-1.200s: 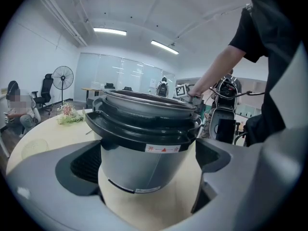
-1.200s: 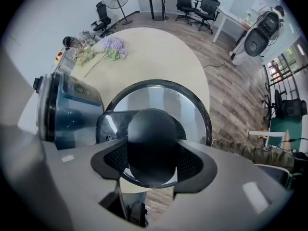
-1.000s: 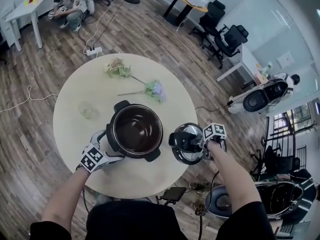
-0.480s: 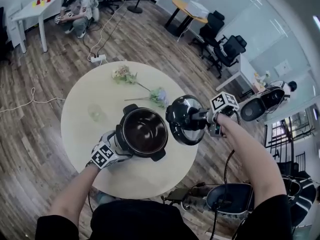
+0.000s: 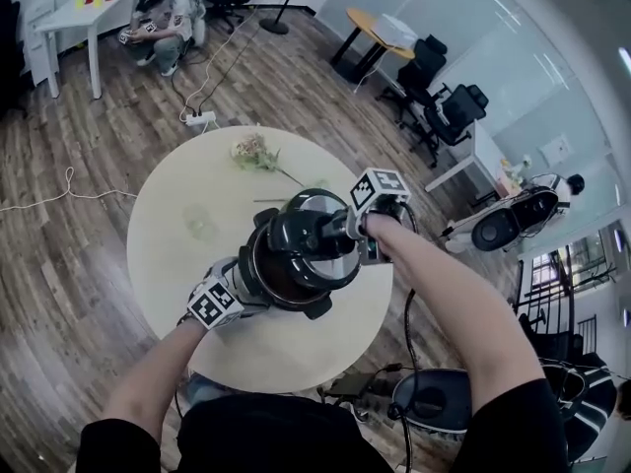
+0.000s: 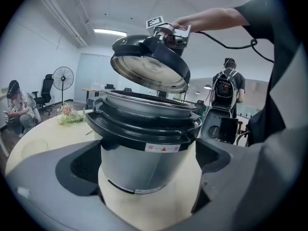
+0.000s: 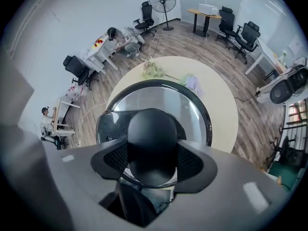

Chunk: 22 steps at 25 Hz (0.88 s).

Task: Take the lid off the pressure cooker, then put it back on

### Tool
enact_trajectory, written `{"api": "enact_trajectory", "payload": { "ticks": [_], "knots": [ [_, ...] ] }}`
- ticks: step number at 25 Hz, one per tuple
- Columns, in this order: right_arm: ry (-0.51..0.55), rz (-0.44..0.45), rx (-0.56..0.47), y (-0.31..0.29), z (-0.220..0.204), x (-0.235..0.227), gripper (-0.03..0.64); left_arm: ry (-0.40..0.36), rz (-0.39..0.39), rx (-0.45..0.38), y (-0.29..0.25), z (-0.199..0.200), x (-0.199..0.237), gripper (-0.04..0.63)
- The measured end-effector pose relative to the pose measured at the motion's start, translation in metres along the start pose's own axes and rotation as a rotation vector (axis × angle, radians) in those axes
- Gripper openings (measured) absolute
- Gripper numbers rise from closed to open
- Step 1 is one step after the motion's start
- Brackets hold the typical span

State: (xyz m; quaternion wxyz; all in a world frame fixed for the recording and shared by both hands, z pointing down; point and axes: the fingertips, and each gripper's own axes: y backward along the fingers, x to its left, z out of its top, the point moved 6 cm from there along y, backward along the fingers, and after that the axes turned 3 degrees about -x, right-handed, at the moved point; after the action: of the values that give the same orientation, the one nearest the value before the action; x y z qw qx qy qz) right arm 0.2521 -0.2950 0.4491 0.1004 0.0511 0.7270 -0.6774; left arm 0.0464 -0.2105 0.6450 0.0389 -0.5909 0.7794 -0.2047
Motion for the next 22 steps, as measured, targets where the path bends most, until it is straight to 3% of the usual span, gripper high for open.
{"api": "enact_trajectory", "payload": {
  "ticks": [22],
  "knots": [
    [-0.018, -0.183, 0.09, -0.07, -0.01, 0.051, 0.285, -0.002, -0.008, -0.018, 0.0, -0.009, 0.002, 0.589]
  ]
}}
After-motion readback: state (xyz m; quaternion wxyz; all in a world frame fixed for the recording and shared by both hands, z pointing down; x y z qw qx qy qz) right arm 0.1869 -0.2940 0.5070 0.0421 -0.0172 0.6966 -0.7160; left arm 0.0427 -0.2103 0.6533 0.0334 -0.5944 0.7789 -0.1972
